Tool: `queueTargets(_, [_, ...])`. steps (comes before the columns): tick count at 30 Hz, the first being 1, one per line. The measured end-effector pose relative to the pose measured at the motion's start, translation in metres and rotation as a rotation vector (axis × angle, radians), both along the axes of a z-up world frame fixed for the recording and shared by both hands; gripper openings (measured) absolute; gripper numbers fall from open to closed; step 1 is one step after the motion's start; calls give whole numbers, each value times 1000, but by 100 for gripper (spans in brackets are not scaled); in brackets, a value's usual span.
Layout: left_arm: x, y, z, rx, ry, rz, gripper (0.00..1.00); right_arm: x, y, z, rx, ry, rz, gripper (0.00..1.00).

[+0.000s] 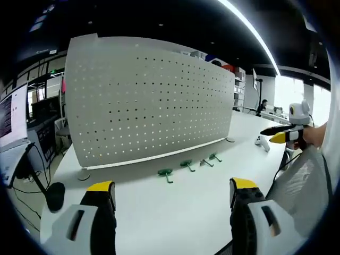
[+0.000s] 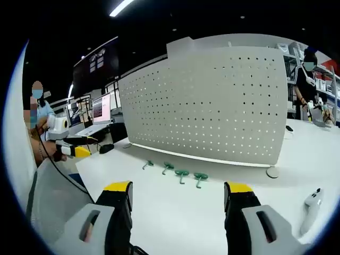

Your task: Insert the hook assembly into the mounting plate slot until the hook locks in place.

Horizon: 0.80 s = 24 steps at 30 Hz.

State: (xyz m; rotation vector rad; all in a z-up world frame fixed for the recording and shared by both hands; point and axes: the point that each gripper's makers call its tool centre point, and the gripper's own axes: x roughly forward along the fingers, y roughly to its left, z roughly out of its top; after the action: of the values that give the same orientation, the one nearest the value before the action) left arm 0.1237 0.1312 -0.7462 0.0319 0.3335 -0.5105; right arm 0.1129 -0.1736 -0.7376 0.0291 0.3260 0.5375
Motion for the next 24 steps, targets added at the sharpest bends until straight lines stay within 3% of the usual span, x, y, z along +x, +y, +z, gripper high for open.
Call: queueTargets(24, [-1, -1, 0, 5, 5, -4, 90, 0, 1, 0, 0, 1, 5, 68])
